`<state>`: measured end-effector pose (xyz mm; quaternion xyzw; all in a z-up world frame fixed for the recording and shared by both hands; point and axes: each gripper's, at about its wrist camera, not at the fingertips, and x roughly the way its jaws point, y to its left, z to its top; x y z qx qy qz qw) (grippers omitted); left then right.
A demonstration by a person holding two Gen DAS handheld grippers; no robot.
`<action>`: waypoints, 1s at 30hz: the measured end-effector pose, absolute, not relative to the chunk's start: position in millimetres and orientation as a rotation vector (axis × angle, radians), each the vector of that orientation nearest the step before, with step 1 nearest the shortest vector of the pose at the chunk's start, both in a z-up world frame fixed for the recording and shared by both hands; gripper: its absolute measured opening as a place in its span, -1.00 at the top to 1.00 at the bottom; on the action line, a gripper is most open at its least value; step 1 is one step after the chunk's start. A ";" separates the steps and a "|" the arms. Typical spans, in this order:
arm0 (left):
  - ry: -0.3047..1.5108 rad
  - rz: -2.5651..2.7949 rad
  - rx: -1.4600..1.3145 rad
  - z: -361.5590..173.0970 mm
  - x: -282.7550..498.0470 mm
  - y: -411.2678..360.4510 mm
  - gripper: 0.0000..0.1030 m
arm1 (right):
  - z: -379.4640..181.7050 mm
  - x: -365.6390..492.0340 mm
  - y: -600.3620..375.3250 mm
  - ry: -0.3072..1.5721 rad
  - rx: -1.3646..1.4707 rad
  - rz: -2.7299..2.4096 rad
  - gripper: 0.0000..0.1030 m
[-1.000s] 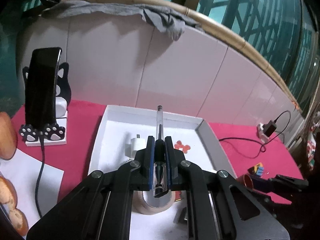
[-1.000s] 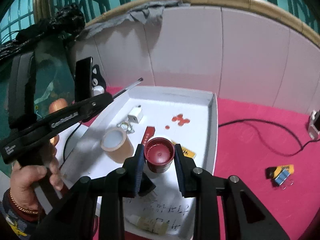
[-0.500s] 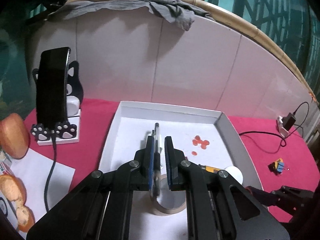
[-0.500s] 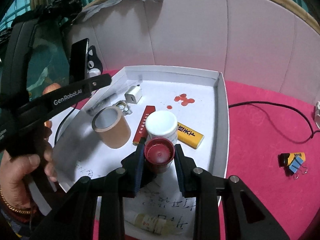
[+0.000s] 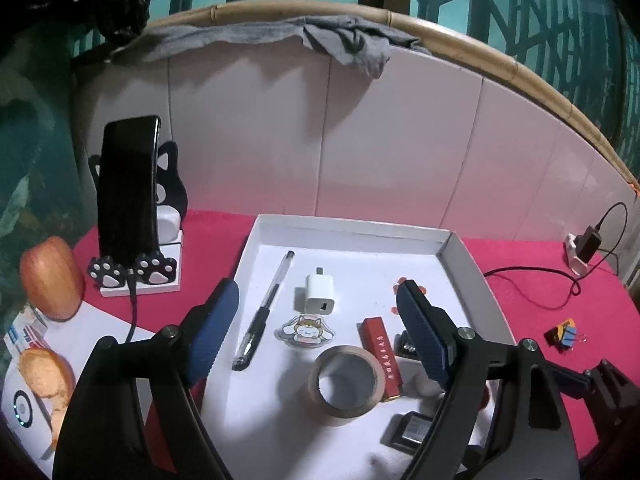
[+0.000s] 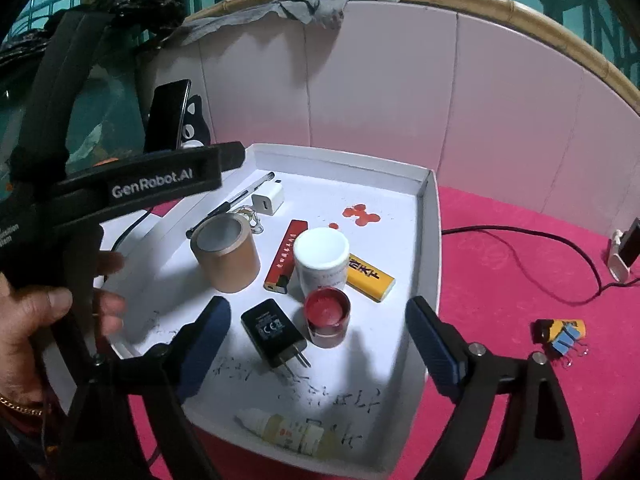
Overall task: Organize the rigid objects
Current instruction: 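Open both grippers to release the pen and jar into the tray, then move the right gripper to the blue binder clip and grasp it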
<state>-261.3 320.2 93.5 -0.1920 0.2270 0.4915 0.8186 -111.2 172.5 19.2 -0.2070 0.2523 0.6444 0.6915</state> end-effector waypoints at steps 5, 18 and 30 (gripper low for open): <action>0.478 1.031 -0.391 102.1 -254.8 307.3 -0.59 | 20.4 -98.0 162.0 0.578 -0.428 1.422 -0.83; 0.540 0.791 -0.360 100.8 -186.1 233.9 -0.60 | 9.7 23.0 97.2 0.654 -0.275 1.181 -0.83; 0.670 0.672 -0.315 71.6 -120.2 195.5 -0.60 | -24.5 76.0 98.4 0.717 -0.372 1.162 -0.35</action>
